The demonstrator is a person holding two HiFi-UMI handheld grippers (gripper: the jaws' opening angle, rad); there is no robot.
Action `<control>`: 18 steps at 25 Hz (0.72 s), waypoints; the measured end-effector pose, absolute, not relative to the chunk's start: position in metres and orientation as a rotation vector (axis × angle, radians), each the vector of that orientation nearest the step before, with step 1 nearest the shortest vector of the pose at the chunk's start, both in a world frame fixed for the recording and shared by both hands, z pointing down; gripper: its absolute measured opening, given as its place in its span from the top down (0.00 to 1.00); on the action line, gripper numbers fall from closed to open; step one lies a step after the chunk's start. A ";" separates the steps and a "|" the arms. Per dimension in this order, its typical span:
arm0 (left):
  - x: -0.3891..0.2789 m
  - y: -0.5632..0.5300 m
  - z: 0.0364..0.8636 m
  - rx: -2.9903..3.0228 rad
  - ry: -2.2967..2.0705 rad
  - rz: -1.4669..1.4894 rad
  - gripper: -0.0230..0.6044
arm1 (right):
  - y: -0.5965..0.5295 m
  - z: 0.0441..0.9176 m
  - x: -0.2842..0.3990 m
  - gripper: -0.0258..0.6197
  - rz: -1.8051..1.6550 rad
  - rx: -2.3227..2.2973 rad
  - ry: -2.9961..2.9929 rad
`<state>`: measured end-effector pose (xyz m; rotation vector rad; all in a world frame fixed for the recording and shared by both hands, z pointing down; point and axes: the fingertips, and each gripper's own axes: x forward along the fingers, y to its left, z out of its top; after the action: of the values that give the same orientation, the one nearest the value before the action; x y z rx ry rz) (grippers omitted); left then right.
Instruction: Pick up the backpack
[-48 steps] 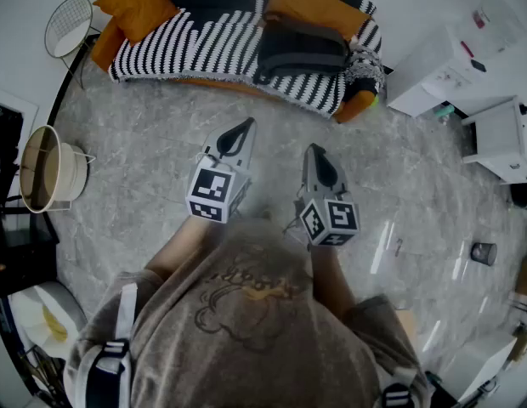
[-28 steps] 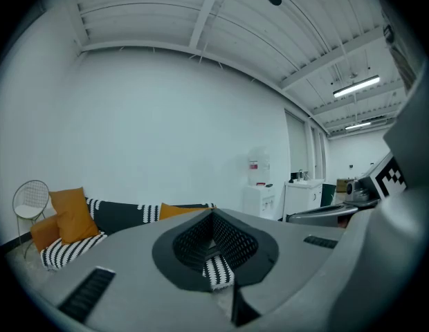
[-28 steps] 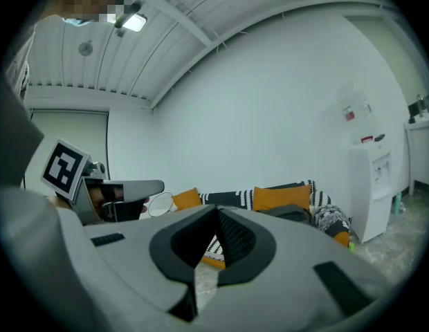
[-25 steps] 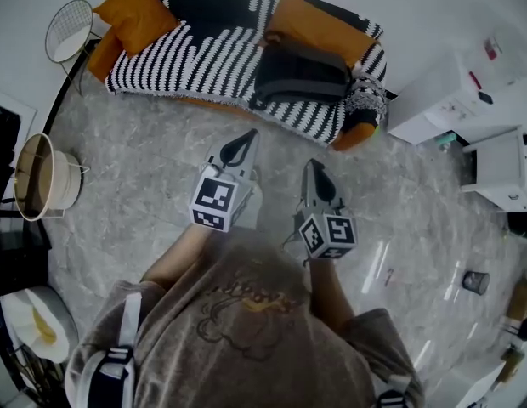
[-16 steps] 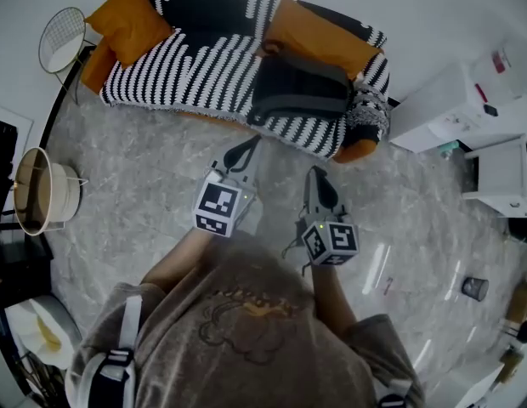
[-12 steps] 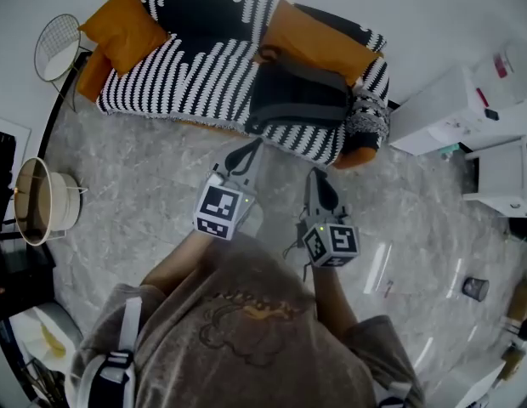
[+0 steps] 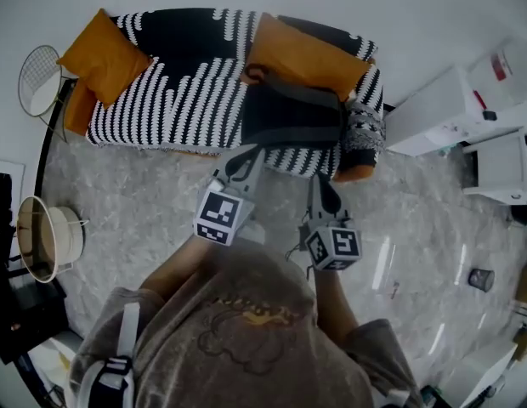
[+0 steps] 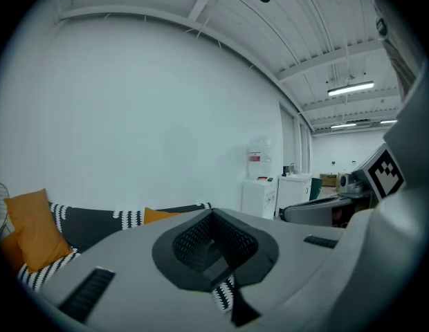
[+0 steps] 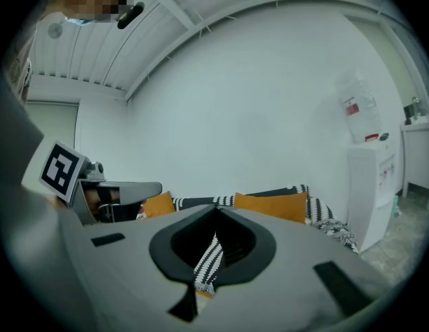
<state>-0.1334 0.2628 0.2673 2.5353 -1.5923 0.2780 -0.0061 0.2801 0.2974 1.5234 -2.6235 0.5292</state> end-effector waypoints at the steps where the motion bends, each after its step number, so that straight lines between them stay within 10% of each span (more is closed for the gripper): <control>1: -0.134 0.256 0.268 2.544 -1.579 0.280 0.96 | 0.274 0.297 -0.006 0.96 0.531 1.538 -2.615; 18: -0.101 0.155 0.287 2.623 -1.390 0.293 0.96 | 0.191 0.311 0.020 0.96 0.575 1.708 -2.485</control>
<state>-0.1014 0.1553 0.2871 2.6232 -1.3903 0.2931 0.0204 0.1915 0.3109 1.7077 -2.4852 0.5751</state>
